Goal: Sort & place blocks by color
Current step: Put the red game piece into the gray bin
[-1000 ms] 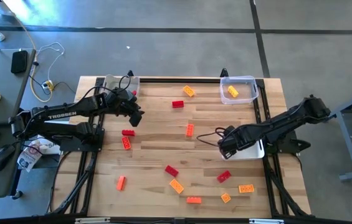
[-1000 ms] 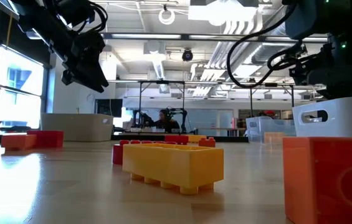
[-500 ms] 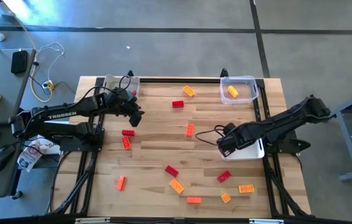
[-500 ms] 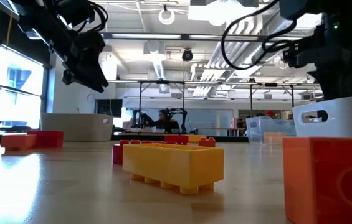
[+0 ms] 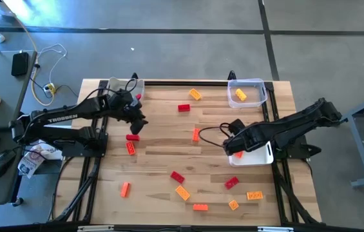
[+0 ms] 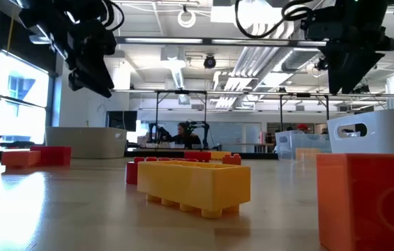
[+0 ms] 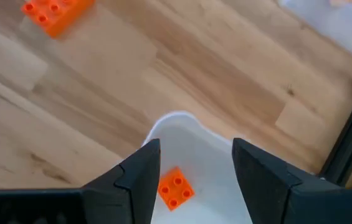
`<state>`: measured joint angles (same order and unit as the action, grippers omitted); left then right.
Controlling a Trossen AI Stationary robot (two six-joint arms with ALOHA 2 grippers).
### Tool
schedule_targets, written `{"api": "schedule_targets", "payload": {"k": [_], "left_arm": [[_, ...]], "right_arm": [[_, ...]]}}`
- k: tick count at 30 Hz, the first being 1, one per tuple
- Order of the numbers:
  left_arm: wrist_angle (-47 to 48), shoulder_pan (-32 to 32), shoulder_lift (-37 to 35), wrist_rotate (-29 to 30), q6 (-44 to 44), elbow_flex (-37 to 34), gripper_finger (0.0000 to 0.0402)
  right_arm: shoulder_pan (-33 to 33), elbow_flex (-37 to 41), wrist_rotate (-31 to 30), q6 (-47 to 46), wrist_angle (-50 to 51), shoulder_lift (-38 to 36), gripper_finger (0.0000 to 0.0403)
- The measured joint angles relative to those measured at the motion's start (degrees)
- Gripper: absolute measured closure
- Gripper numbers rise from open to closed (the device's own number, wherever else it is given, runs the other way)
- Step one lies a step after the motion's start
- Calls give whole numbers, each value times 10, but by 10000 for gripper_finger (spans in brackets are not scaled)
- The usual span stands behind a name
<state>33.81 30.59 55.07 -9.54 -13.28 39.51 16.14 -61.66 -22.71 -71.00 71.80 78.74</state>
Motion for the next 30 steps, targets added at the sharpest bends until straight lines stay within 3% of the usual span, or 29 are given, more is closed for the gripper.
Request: {"api": "schedule_targets", "payload": {"k": [11, 16, 22, 27, 30], "left_arm": [[171, -72, 0, 43, 168, 48, 245], [190, -121, 0, 87, 166, 48, 245], [191, -162, 1, 94, 146, 48, 245], [191, -190, 7, 173, 105, 48, 245], [192, -199, 9, 177, 104, 48, 245]], "right_arm": [[0, -1, -11, 5, 0, 0, 217], [0, -1, -11, 5, 0, 0, 217], [0, -1, -17, 5, 0, 0, 217], [0, -1, -28, 5, 0, 0, 217], [0, -1, -28, 10, 0, 0, 217]]}}
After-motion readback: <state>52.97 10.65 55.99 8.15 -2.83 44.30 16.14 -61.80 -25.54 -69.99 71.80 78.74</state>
